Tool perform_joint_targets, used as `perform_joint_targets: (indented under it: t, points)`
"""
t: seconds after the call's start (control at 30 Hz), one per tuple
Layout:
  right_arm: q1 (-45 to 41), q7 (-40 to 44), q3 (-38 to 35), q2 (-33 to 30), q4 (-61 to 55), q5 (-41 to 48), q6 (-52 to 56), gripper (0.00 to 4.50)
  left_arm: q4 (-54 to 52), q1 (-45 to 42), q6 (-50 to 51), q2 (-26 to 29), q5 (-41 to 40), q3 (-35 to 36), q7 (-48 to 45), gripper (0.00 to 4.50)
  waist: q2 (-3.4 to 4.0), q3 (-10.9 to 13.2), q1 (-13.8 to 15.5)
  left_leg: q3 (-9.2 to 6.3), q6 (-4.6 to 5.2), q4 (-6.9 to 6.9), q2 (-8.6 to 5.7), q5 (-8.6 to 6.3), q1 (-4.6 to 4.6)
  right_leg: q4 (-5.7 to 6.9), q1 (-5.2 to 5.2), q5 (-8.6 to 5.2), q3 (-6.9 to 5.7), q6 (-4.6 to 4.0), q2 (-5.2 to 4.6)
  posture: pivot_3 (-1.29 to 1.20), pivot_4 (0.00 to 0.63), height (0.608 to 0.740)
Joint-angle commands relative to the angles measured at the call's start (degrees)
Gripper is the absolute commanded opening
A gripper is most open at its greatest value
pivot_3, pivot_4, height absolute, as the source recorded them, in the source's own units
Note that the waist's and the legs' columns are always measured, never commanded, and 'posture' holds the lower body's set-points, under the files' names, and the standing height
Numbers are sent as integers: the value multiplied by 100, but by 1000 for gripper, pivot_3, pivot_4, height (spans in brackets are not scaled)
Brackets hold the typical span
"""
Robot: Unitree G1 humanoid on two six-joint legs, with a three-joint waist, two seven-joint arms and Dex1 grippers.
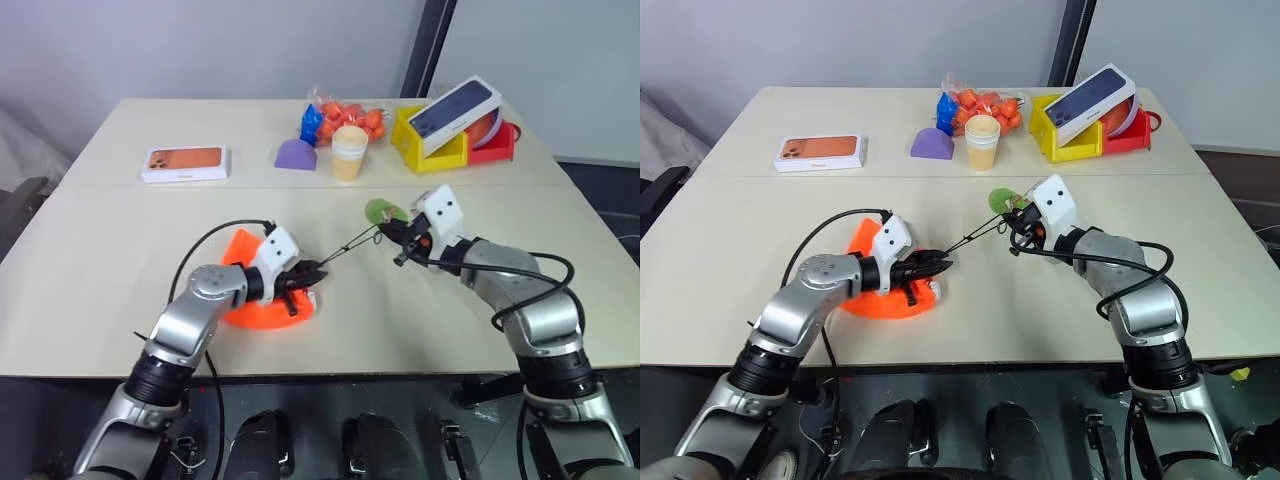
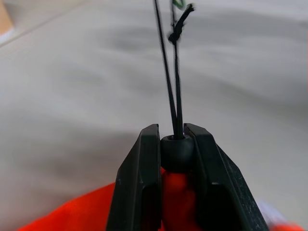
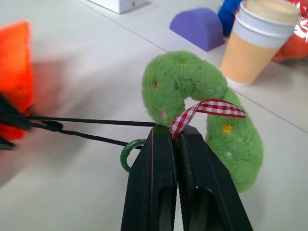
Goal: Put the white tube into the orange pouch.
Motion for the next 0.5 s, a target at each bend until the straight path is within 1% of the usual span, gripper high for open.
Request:
perform_joint_targets:
  t: [0.03, 0.27, 0.47, 0.5]
  points:
    - [-160, -228, -215, -9, -8, -149, -180, 0, -142, 125, 99, 325, -92, 86, -232, 238, 0, 0, -5, 0, 1, 0, 0, 0, 0, 0, 0, 0, 0, 0, 0, 0, 150, 740]
    - [-163, -336, -220, 10, 46, -206, -166, 0, -294, 252, 181, 662, -248, 73, -446, 238, 1, 0, -17, -2, 2, -1, 1, -2, 1, 0, -1, -1, 0, -1, 1, 0, 150, 740]
    - [-154, -308, -93, -8, 71, -270, -214, 0, -307, 245, 255, 665, -402, 107, -459, 238, 1, 0, -13, -1, 2, -1, 1, -2, 1, 0, -1, -1, 1, -2, -1, 0, 150, 740]
    - [-152, -296, -69, -3, 64, -273, -220, 0, -315, 241, 289, 638, -470, 147, -451, 738, 1, 0, -13, -1, 2, -1, 1, -2, 1, 0, -1, -1, 1, -2, 0, 0, 150, 740]
